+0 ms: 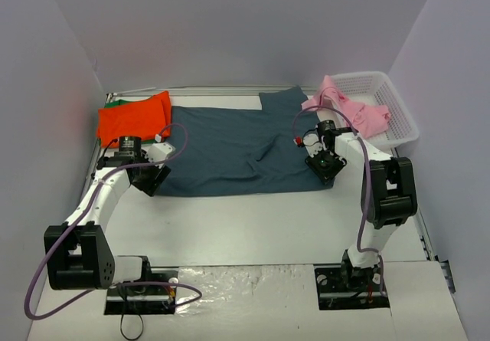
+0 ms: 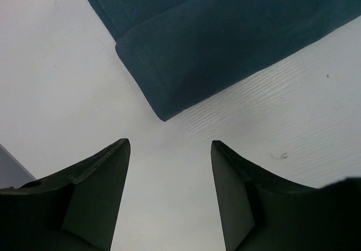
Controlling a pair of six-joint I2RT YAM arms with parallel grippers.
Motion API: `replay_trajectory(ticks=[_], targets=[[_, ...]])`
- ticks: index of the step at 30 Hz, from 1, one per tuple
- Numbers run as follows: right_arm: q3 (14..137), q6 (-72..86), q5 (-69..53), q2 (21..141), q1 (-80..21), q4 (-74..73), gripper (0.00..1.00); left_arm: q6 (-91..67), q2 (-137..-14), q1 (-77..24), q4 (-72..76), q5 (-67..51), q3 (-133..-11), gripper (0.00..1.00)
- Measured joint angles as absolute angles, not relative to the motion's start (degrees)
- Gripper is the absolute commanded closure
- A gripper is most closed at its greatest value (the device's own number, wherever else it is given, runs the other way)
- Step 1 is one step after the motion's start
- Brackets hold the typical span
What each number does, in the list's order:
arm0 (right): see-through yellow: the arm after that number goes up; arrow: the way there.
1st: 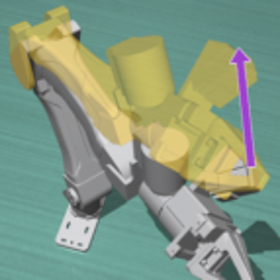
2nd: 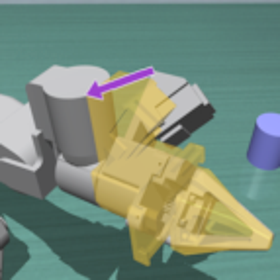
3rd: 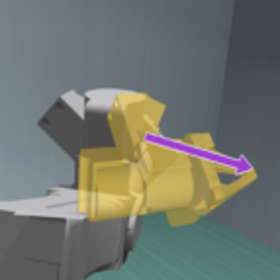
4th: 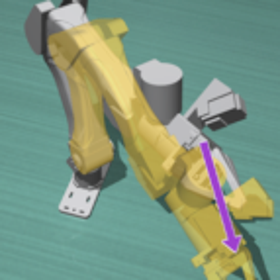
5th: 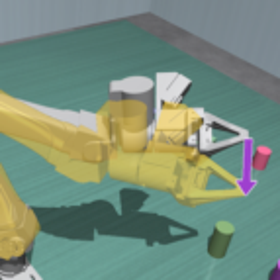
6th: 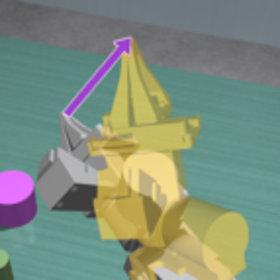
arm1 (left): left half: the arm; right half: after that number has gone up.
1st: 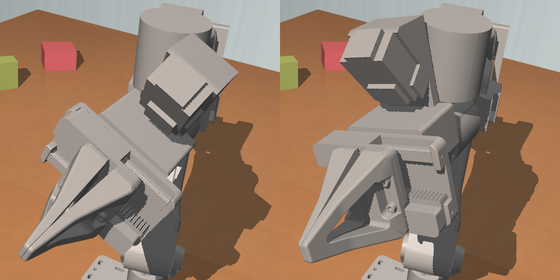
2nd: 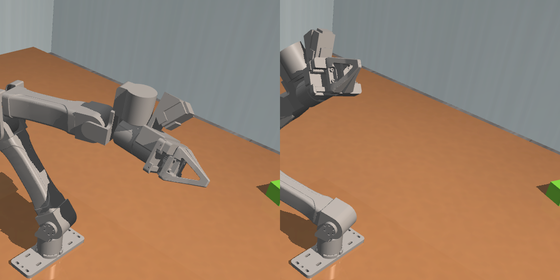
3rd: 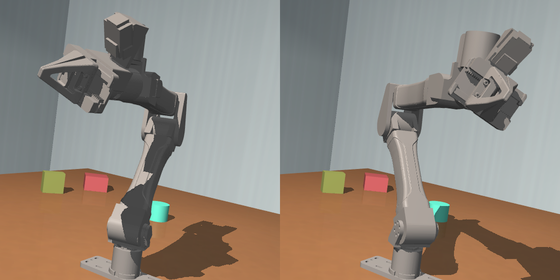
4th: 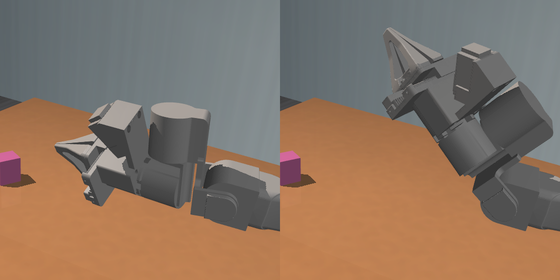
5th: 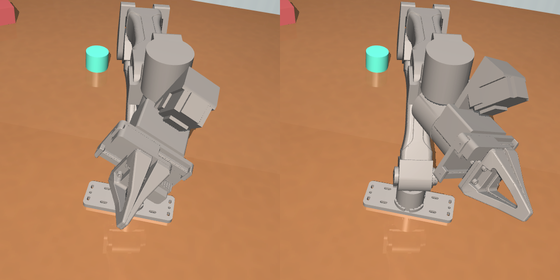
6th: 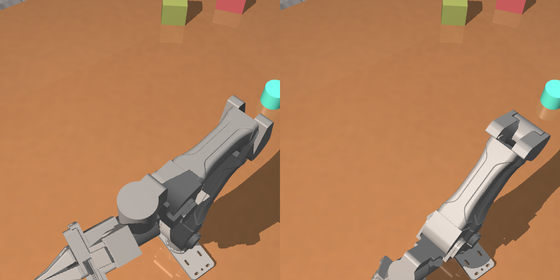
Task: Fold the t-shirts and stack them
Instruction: Fold the flattened tshirt in 1/3 of the way
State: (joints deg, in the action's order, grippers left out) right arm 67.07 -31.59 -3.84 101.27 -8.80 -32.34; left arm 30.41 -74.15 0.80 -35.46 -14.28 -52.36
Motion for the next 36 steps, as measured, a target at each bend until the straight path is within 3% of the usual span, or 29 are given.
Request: replay_trajectory(ticks=[5,16,29,36], targets=[[67.20,-32.23,-4.32,104.62,-7.73,-32.01,0.69,30.41,-74.15,0.80,-35.24,-13.65,-52.36,0.42],[67.66,-33.41,-5.58,106.41,-6.63,-31.90,0.99,30.24,-74.15,0.80,-35.22,-13.43,-52.36,0.41],[68.88,-33.23,-5.82,107.57,-6.35,-32.93,1.00,31.64,-74.17,-1.28,-35.35,-14.11,-51.64,0.39],[69.36,-33.06,-5.82,108.03,-6.35,-33.41,1.00,33.89,-79.40,-1.56,-35.16,-12.97,-50.98,0.55]])
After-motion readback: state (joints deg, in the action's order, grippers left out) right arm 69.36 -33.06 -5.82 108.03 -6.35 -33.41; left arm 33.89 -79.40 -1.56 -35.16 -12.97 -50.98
